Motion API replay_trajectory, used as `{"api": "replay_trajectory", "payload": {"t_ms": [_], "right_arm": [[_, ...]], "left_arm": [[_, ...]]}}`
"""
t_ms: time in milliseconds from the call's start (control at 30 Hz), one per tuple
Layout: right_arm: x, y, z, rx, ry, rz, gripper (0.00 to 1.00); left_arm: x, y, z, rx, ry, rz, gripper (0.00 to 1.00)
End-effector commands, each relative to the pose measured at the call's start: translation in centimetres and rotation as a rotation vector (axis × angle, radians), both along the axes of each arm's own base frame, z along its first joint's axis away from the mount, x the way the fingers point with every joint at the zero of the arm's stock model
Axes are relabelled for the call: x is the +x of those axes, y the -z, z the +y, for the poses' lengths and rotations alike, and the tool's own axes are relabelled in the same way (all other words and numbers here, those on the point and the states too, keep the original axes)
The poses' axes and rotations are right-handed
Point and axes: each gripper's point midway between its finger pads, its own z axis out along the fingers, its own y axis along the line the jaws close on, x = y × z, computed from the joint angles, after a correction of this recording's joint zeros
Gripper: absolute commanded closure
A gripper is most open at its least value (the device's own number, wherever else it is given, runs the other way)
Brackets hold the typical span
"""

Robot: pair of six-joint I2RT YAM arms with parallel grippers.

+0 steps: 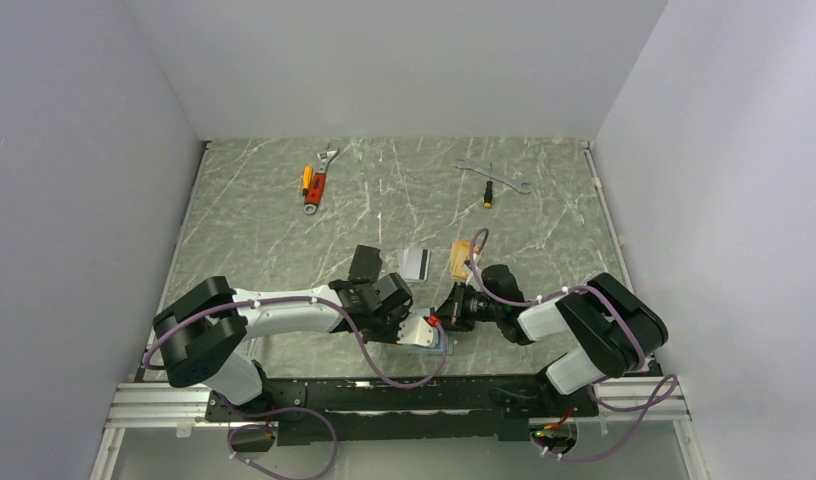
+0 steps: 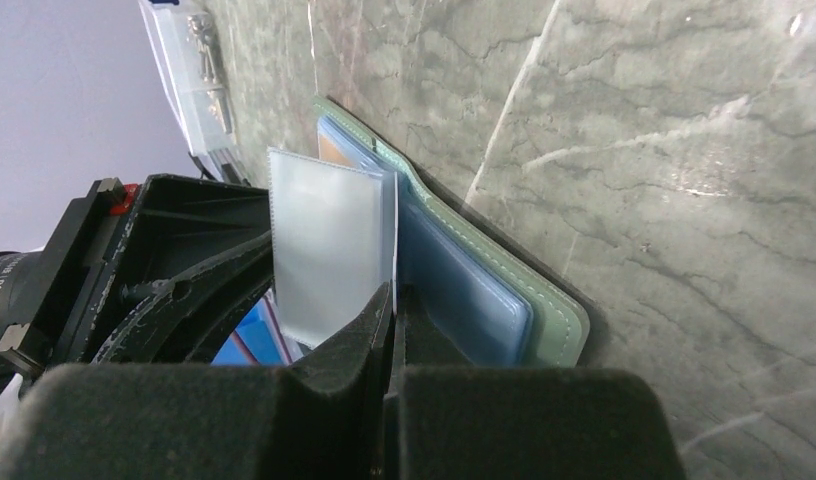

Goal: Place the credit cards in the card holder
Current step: Turn over the card slot in the card holder.

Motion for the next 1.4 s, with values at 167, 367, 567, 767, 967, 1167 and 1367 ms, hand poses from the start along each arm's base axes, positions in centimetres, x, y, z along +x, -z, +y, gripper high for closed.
{"api": "replay_trajectory", "payload": {"t_ms": [167, 367, 567, 767, 967, 1167, 1367], "right_arm": [[0.7, -1.4, 0.2, -0.010, -0.013, -0.084, 1.00], [1.3, -2.8, 0.7, 0.003, -0.014, -0.110, 1.00], [1.0, -2.1, 0.8, 0.007, -0.013, -0.085, 1.00], [0.9, -1.9, 0.6, -0.010, -0.007, -0.089, 1.00], [0.7, -2.0, 1.2, 0.013, -0.024, -0.087, 1.00], [1.0, -2.1, 1.7, 0.025, -0.021, -0.088, 1.00], [2.2, -3.0, 1.8, 0.022, 0.005, -0.124, 1.00]], "left_arm": [[-0.9, 0.4, 1.1, 0.053, -0.001, 0.036, 0.79], [-0.8, 0.2, 0.9, 0.044, -0.008, 0.033, 0.79], [-0.8, 0.0, 0.9, 0.044, -0.004, 0.033, 0.80], [-0.9, -0.1, 1.0, 0.044, -0.008, 0.033, 0.81], [-1.0, -0.1, 0.7, 0.039, -0.005, 0.041, 0.82], [-1.4, 0.0, 0.4, 0.038, 0.001, 0.052, 0.85], [-2.6, 0.8, 0.0, 0.049, -0.017, 0.071, 0.89]]}}
